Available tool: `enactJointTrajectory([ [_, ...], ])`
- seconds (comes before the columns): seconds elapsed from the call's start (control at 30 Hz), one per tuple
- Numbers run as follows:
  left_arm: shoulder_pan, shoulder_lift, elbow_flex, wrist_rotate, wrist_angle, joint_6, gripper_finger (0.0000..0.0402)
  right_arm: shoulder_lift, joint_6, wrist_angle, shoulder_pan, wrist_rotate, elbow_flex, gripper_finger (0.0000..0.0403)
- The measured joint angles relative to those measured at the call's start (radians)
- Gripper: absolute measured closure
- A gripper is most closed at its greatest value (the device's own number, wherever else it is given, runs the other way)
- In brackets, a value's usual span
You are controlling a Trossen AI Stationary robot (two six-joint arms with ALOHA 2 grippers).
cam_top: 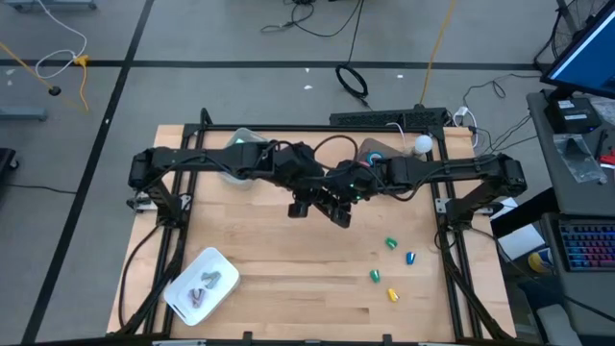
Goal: Pick and place Stapler, Stapler remover, tape
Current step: Put the large black stapler into the gray bin
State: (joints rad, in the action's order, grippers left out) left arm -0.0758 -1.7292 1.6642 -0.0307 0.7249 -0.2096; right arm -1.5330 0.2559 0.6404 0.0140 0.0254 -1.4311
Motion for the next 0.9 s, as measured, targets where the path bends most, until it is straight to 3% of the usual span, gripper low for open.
enactJointTrajectory([
  [0.33,-0.002,-0.032,0.003,-0.022,0.029,0.002,0.0161,-0.002,0.031,-0.009,0.0,-0.009,0.003,0.0276],
  [0.63,-0.006,-0.032,0.003,-0.086,0.035,-0.025,0.0255,-0.001,0.008,-0.019,0.002,-0.026,0.003,0.0276],
  [0.9,-0.02,-0.033,0.002,-0.108,0.037,-0.011,0.0255,-0.001,0.017,-0.019,0.001,-0.028,0.003,0.0276],
])
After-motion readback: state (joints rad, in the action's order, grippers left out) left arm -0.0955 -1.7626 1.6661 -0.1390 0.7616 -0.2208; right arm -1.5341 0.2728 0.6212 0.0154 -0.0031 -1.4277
